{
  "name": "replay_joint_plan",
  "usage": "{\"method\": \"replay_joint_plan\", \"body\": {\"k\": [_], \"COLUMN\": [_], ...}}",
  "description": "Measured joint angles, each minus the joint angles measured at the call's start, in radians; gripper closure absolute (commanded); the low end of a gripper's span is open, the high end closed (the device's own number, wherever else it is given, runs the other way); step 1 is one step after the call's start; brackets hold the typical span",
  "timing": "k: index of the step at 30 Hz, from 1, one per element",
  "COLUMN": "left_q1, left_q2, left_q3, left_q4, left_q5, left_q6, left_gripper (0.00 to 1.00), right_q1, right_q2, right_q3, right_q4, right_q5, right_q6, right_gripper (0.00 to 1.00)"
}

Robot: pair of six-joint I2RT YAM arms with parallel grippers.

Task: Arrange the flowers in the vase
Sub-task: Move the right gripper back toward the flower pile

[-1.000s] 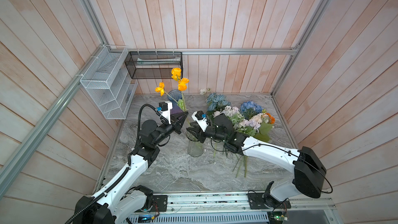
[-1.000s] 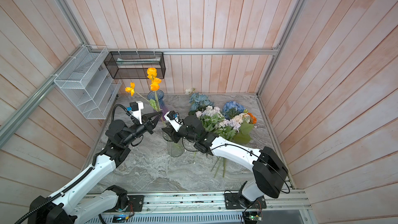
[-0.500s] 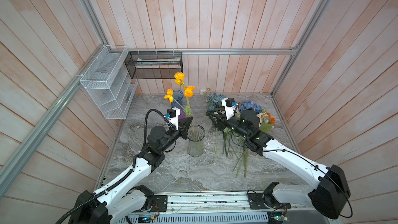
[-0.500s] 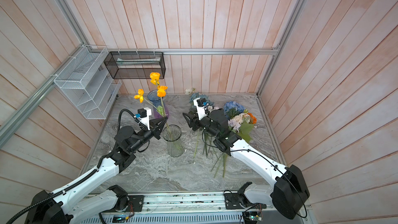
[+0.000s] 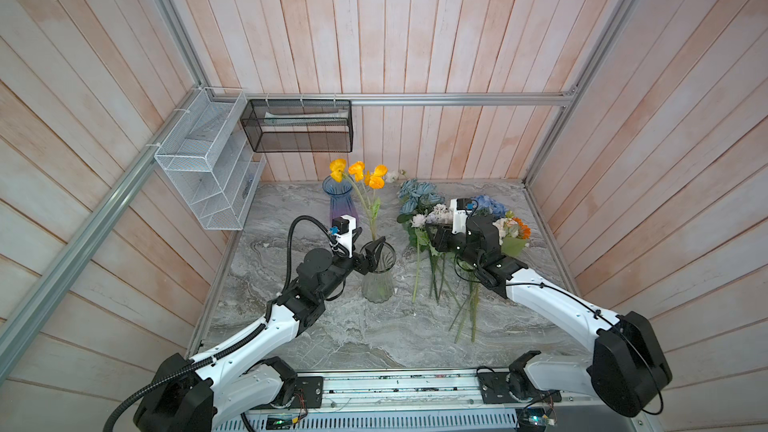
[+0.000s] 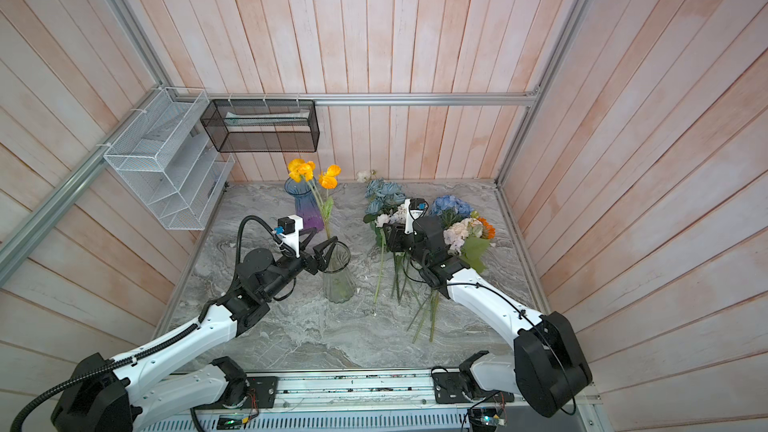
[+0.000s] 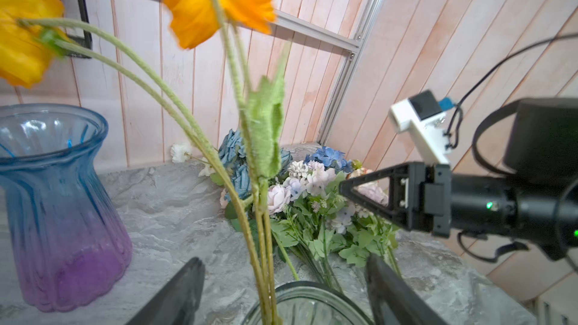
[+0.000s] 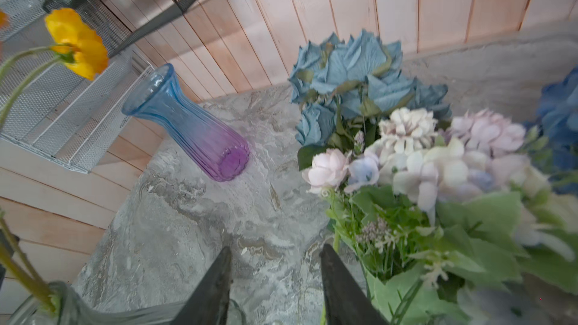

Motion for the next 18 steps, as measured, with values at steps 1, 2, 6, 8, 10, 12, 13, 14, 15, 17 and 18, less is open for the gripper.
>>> {"method": "replay_joint_plan", "body": {"k": [1,2,6,8,10,12,13,14,15,17,18], "left_q1": [0.000,0.000,0.000,0.000,0.000,0.000,0.000,0.000,0.000,0.005,0.011], "left_q2": [-0.009,-0.019,-0.080,-0.124,-0.172,-0.216,-0.236,-0.253,-0.267,-0.285,-0.286], "left_q3": [0.000,0.000,0.000,-0.003,-0.010,-0.020,-0.027,-0.036,-0.045,-0.063,-0.069], "left_q4": [-0.006,-0.011,-0.045,-0.071,-0.098,-0.126,-0.139,-0.151,-0.161,-0.185,-0.193], "left_q5": [-0.005,-0.008,-0.015,-0.017,-0.030,-0.056,-0.075,-0.097,-0.119,-0.162,-0.177], "left_q6": [-0.004,-0.007,-0.032,-0.045,-0.053,-0.060,-0.064,-0.068,-0.071,-0.076,-0.082], "left_gripper": [0.00,0.00,0.00,0.00,0.00,0.00,0.00,0.00,0.00,0.00,0.00], "right_q1": [0.008,0.019,0.066,0.084,0.092,0.093,0.092,0.092,0.092,0.092,0.092], "right_q2": [0.016,0.033,0.104,0.143,0.178,0.209,0.222,0.231,0.237,0.241,0.241], "right_q3": [-0.003,-0.006,-0.006,-0.006,-0.006,-0.006,-0.006,-0.006,-0.006,-0.007,-0.009], "right_q4": [-0.005,-0.008,-0.018,-0.017,-0.017,-0.019,-0.021,-0.026,-0.029,-0.031,-0.027], "right_q5": [-0.006,-0.011,-0.026,-0.029,-0.029,-0.026,-0.020,-0.011,-0.001,0.024,0.033], "right_q6": [0.015,0.028,0.082,0.110,0.136,0.157,0.171,0.179,0.189,0.205,0.209], "right_gripper": [0.55,0.55,0.56,0.57,0.59,0.59,0.59,0.59,0.59,0.59,0.59]}}
